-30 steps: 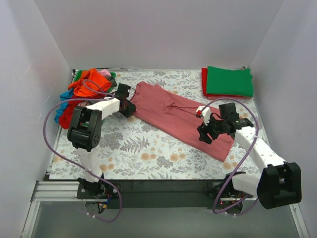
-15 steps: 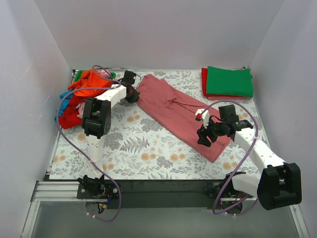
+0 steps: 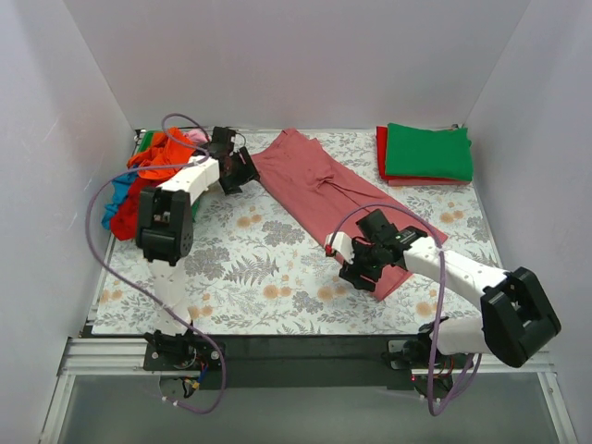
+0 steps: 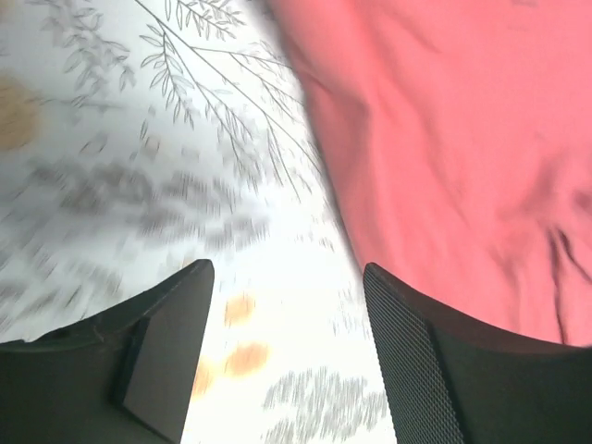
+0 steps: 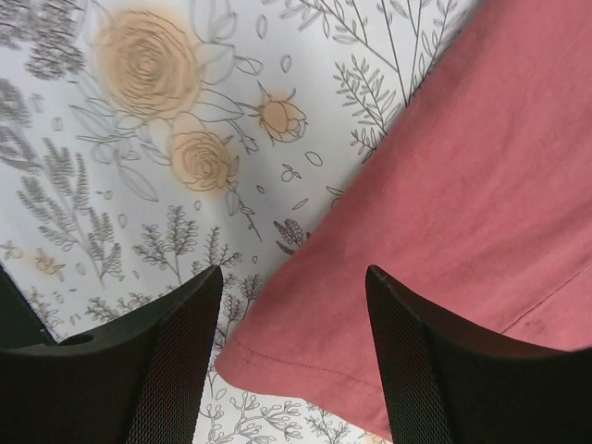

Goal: Fold and stack the t-shirts
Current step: Fold the tshirt

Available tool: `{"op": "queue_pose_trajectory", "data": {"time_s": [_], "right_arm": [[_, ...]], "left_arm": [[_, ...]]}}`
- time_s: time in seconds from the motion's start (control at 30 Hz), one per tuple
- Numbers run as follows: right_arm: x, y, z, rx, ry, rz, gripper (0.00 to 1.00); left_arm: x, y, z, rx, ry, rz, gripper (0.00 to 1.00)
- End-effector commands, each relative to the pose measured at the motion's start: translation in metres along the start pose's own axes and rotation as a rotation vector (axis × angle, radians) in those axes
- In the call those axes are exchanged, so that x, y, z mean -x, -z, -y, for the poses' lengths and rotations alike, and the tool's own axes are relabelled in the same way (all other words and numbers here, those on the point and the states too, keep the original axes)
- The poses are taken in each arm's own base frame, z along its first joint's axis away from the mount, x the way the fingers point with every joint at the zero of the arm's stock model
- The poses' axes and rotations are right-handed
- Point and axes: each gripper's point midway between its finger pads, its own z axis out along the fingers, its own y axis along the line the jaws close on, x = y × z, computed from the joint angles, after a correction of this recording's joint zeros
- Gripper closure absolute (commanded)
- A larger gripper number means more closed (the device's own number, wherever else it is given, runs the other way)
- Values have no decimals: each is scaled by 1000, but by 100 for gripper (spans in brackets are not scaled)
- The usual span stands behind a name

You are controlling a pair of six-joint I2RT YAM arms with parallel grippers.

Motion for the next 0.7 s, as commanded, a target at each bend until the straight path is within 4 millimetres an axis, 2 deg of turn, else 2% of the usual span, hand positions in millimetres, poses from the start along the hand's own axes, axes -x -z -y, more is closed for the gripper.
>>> {"op": "queue_pose_trajectory", "data": {"time_s": [0.0, 0.03, 0.07, 0.1, 0.13, 0.17, 0.2, 0.23, 0.27, 0.3, 0.33, 0.37, 0.4, 0.47, 0.53, 0.67], "right_arm": [[-2, -4, 28, -179, -37, -107, 30], [-2, -5, 31, -194, -45, -118, 30], [-1, -7, 33, -205, -50, -121, 30], [-7, -7, 40, -246, -65, -152, 31], [-9, -7, 43, -261, -68, -161, 32], [-10, -7, 44, -273, -69, -164, 32], [-12, -10, 43, -264, -77, -172, 38], [-13, -12, 40, -250, -77, -177, 42], [-15, -15, 37, -232, -80, -182, 47], [-19, -20, 28, -185, -84, -197, 56], [-20, -22, 23, -162, -88, -203, 63], [-19, -25, 15, -125, -83, -202, 69], [-17, -28, 3, -67, -81, -197, 83], [-6, -29, -13, -2, -52, -178, 92], [13, -28, -38, 108, -7, -132, 97], [42, -30, -76, 245, 92, -109, 98]], "left_arm": [[49, 102, 27, -103, -131, 273, 35], [59, 145, 34, -140, -140, 354, 34], [56, 160, 33, -153, -152, 379, 31], [42, 161, 18, -141, -158, 374, 30], [47, 207, 25, -193, -164, 465, 27], [38, 216, 23, -218, -172, 470, 25], [34, 231, 22, -256, -184, 496, 23], [12, 228, 14, -278, -203, 454, 23], [0, 257, 24, -368, -229, 471, 23], [-13, 263, 25, -403, -242, 451, 23], [-31, 258, 17, -411, -244, 413, 23], [-44, 282, 25, -493, -265, 423, 23], [-54, 286, 23, -514, -271, 409, 23], [-74, 298, 22, -573, -287, 392, 23], [-88, 326, 25, -644, -316, 419, 23], [-100, 339, 26, -670, -328, 392, 23]]}}
